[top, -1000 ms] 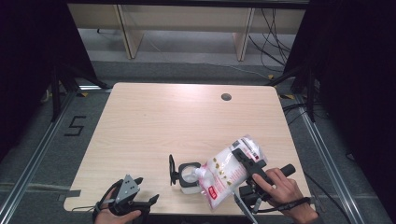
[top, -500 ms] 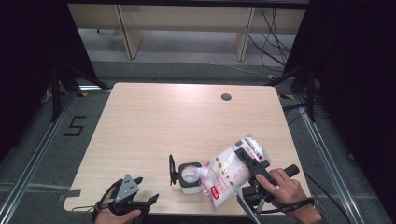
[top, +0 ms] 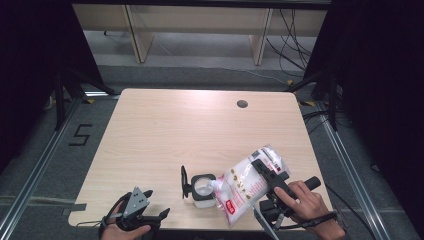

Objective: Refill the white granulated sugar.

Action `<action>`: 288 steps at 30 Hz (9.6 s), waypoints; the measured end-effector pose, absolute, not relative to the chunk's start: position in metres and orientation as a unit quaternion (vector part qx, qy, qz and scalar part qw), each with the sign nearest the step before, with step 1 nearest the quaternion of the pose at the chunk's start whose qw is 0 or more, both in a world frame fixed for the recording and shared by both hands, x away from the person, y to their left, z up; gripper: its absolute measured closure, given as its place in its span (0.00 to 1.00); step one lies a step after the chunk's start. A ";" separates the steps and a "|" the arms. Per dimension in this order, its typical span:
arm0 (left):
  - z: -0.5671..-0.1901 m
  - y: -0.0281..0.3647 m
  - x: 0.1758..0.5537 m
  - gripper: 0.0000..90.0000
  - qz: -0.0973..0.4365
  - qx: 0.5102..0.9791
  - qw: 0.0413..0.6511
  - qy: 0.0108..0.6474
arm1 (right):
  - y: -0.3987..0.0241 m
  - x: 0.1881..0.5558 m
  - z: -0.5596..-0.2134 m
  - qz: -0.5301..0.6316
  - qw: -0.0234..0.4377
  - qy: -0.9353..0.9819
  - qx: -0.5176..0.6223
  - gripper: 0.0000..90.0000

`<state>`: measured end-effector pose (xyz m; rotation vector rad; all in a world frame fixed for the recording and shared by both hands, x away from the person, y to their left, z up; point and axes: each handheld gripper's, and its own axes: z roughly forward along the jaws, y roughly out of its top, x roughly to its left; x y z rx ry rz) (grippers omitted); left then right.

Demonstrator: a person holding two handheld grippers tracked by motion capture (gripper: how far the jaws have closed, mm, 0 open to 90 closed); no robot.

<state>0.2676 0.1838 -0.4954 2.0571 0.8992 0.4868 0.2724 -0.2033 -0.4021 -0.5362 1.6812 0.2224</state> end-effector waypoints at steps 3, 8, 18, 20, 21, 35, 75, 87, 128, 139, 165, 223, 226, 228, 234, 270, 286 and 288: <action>-0.497 0.183 0.266 0.20 0.190 0.815 0.413 0.359 | -0.203 0.272 -0.400 0.087 0.629 0.733 -0.243 0.54; -0.497 0.183 0.266 0.20 0.190 0.813 0.416 0.362 | -0.201 0.274 -0.400 0.091 0.634 0.724 -0.254 0.54; -0.497 0.182 0.267 0.20 0.186 0.808 0.419 0.371 | -0.203 0.275 -0.400 0.080 0.630 0.729 -0.255 0.54; -0.496 0.183 0.266 0.20 0.189 0.816 0.413 0.359 | -0.203 0.276 -0.400 0.081 0.630 0.729 -0.256 0.54; -0.497 0.183 0.266 0.20 0.188 0.815 0.413 0.361 | -0.204 0.276 -0.402 0.089 0.627 0.735 -0.240 0.54; -0.497 0.181 0.266 0.20 0.182 0.802 0.427 0.375 | -0.202 0.274 -0.402 0.096 0.632 0.729 -0.244 0.54; -0.497 0.181 0.266 0.21 0.182 0.803 0.426 0.375 | -0.200 0.272 -0.397 0.078 0.634 0.724 -0.260 0.54; -0.497 0.183 0.266 0.21 0.185 0.809 0.418 0.369 | -0.200 0.273 -0.397 0.079 0.635 0.723 -0.260 0.54; -0.496 0.183 0.265 0.21 0.190 0.812 0.412 0.367 | -0.201 0.274 -0.398 0.085 0.632 0.726 -0.258 0.55; -0.496 0.184 0.264 0.21 0.185 0.812 0.413 0.368 | -0.200 0.272 -0.400 0.087 0.626 0.735 -0.246 0.55; -0.495 0.186 0.266 0.21 0.190 0.816 0.411 0.358 | -0.200 0.279 -0.406 0.098 0.615 0.740 -0.253 0.55; -0.496 0.184 0.264 0.21 0.187 0.804 0.423 0.373 | -0.202 0.280 -0.414 0.120 0.597 0.761 -0.224 0.55; -0.497 0.184 0.264 0.21 0.185 0.804 0.422 0.376 | -0.201 0.281 -0.414 0.115 0.600 0.755 -0.238 0.55; -0.496 0.184 0.265 0.21 0.190 0.804 0.426 0.369 | -0.202 0.280 -0.417 0.121 0.594 0.763 -0.222 0.55; -0.495 0.186 0.265 0.21 0.195 0.810 0.416 0.364 | -0.201 0.282 -0.414 0.114 0.599 0.754 -0.243 0.55; -0.496 0.186 0.264 0.21 0.193 0.807 0.423 0.364 | -0.205 0.283 -0.418 0.127 0.588 0.771 -0.208 0.55; -0.496 0.186 0.264 0.21 0.186 0.802 0.423 0.379 | -0.207 0.285 -0.416 0.123 0.586 0.773 -0.213 0.55; -0.496 0.186 0.264 0.21 0.187 0.803 0.423 0.377 | -0.206 0.285 -0.415 0.122 0.589 0.770 -0.216 0.55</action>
